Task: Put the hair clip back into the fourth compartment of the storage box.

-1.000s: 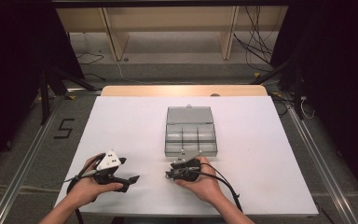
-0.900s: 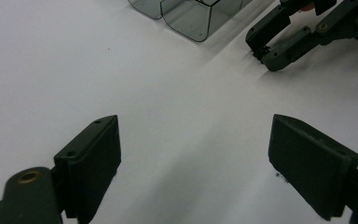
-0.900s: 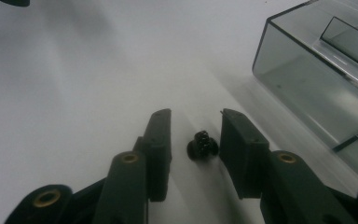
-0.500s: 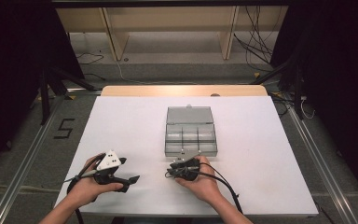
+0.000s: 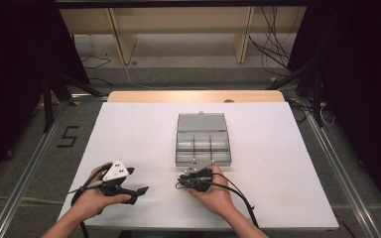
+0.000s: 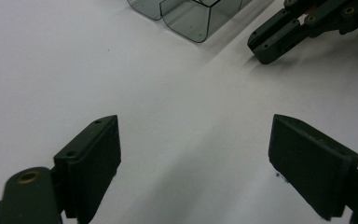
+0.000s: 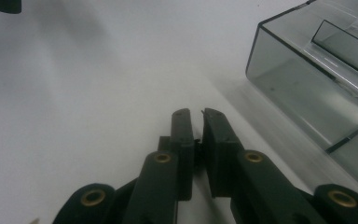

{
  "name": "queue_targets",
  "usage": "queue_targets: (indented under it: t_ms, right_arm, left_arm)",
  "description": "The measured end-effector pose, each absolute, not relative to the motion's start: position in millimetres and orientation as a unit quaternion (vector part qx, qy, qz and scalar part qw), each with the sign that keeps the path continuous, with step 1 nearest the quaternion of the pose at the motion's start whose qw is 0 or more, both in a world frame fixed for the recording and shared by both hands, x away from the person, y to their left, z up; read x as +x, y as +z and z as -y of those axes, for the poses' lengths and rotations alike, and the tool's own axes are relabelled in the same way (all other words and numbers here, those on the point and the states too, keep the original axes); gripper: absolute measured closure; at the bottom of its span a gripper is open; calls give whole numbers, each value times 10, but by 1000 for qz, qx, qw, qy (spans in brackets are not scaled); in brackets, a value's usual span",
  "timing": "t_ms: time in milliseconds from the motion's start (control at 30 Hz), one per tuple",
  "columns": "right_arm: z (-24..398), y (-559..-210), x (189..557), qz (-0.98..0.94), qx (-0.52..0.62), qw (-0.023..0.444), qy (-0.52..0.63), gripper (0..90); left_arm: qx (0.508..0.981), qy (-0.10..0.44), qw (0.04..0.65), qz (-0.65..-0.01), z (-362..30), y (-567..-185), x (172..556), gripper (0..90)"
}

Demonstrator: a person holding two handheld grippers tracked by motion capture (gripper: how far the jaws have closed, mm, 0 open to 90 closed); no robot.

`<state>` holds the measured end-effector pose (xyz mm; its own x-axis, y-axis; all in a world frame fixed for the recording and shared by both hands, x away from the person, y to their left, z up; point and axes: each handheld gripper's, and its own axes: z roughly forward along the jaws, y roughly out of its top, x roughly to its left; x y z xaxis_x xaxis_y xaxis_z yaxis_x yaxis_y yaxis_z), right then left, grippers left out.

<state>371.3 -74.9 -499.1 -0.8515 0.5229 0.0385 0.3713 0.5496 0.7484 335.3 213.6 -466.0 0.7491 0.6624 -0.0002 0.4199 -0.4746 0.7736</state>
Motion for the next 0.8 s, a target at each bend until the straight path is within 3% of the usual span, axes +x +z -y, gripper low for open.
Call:
queue_targets:
  t_ms: [800]
  right_arm:
    - [784,-4939,3725,-869,261,88,411,840]
  left_arm:
    - [846,153,399,-319,-2139,-4659,3354,166]
